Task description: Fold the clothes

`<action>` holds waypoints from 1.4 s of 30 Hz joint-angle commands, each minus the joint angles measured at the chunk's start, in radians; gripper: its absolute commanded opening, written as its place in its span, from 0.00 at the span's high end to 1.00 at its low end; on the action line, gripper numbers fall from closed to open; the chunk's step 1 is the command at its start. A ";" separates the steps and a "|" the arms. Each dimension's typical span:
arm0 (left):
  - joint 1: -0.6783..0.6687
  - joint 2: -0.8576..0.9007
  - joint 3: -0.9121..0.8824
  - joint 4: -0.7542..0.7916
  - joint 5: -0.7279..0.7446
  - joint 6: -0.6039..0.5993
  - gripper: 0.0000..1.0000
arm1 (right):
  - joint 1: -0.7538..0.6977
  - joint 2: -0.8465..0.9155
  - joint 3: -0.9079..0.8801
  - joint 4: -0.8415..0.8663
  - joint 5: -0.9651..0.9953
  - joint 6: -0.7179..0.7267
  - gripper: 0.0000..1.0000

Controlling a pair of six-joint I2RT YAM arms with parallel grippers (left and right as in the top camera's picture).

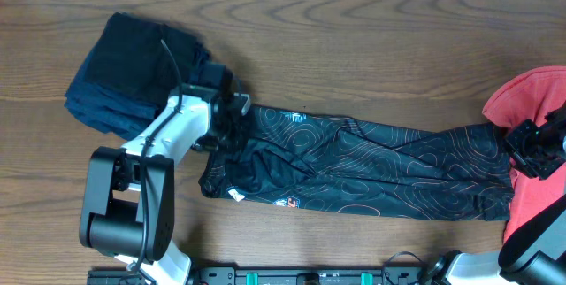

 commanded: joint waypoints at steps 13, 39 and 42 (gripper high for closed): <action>0.291 0.011 -0.077 0.029 -0.315 -0.233 0.94 | -0.002 -0.015 -0.005 -0.004 -0.042 -0.015 0.56; 0.323 -0.192 -0.032 0.015 0.251 -0.143 0.42 | 0.023 -0.015 -0.436 0.319 -0.131 -0.106 0.45; 0.323 -0.246 -0.032 0.000 0.251 -0.142 0.41 | 0.023 -0.015 -0.474 0.362 -0.140 -0.117 0.47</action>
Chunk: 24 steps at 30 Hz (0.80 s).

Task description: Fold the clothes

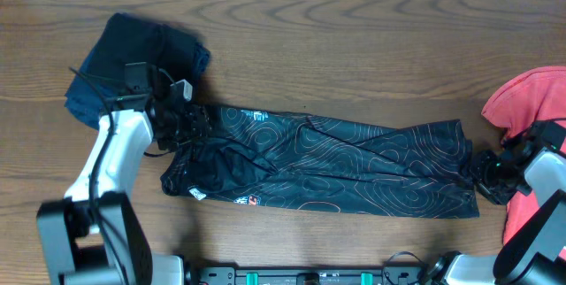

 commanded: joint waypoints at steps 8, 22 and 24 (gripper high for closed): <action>-0.002 -0.098 0.018 -0.042 0.042 0.010 0.40 | 0.001 0.034 -0.078 0.080 -0.155 -0.107 0.66; -0.002 -0.098 0.018 -0.059 0.042 0.010 0.40 | -0.027 0.006 -0.052 0.006 -0.128 -0.071 0.99; -0.002 -0.098 0.018 -0.059 0.042 0.010 0.40 | -0.044 -0.025 -0.024 -0.032 -0.107 -0.043 0.99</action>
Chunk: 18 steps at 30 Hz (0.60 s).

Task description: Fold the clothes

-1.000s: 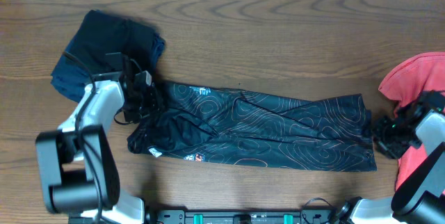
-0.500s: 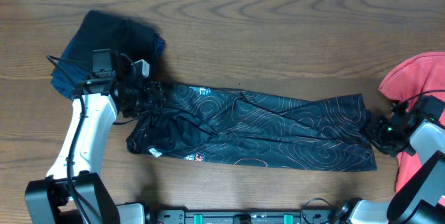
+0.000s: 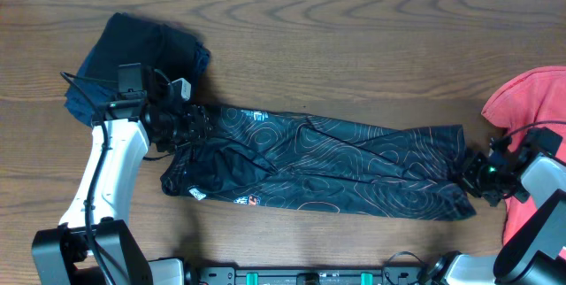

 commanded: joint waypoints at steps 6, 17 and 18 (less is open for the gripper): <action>-0.002 -0.010 0.018 -0.003 0.007 0.010 0.40 | -0.036 -0.127 0.055 -0.070 0.079 0.061 0.99; -0.002 -0.010 0.018 -0.003 0.006 0.010 0.40 | -0.035 -0.149 0.055 -0.041 0.076 0.057 0.99; -0.002 -0.010 0.018 -0.003 0.007 0.010 0.40 | -0.035 -0.149 0.055 -0.043 0.076 0.057 0.98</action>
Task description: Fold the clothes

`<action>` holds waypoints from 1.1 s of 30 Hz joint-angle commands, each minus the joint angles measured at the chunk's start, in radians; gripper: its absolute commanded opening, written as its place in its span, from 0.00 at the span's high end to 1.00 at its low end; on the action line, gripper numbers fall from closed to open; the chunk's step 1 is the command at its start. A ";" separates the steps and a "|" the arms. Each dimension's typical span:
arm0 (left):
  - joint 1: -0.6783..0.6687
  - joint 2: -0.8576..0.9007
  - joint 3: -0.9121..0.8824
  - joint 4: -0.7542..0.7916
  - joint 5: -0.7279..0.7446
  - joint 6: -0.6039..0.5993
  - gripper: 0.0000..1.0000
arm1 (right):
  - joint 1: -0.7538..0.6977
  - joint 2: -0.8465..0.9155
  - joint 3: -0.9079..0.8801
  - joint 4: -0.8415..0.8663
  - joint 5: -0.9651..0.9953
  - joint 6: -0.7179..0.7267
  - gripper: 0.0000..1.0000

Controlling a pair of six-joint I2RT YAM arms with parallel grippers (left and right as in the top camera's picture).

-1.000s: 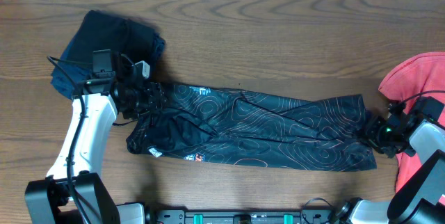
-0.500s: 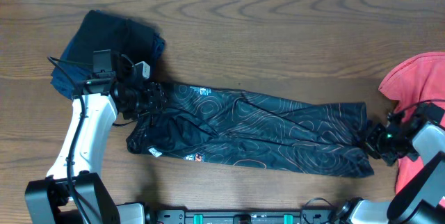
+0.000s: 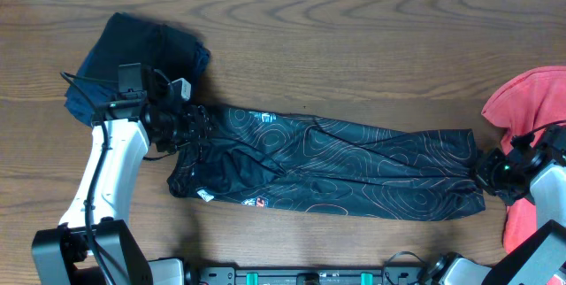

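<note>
Black leggings (image 3: 354, 165) with a thin line pattern lie stretched left to right across the wooden table (image 3: 354, 37). My left gripper (image 3: 188, 127) is at the waist end on the left and appears shut on the leggings' upper edge. My right gripper (image 3: 489, 175) is at the cuff end on the right, shut on the fabric there. The fingers of both are small and dark against the cloth. A white label (image 3: 205, 196) shows at the lower waist corner.
A folded dark navy garment (image 3: 133, 59) lies at the back left, just behind the left gripper. A red garment (image 3: 531, 112) is heaped at the right edge, beside and behind the right arm.
My right gripper has moved a little to the right with the cuff end. The leggings now lie longer and flatter, and the waist end has shifted slightly right. The left gripper has barely moved.
The leggings first lay further right, cuffs against the red garment, each gripper at one end. Then the whole garment was further left, the waist beside the navy pile. Then the right gripper was slightly further left with the cloth slack; now it is stretched rightward.
</note>
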 commanded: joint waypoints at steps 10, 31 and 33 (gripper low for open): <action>-0.002 -0.010 0.018 -0.016 0.007 0.021 0.39 | -0.008 0.003 -0.060 0.140 -0.081 -0.004 0.44; -0.002 -0.010 0.018 -0.057 0.007 0.044 0.39 | 0.085 0.224 -0.150 0.464 -0.021 0.259 0.99; -0.002 -0.010 0.018 -0.056 0.007 0.043 0.39 | 0.111 0.257 -0.150 0.545 -0.021 0.296 0.99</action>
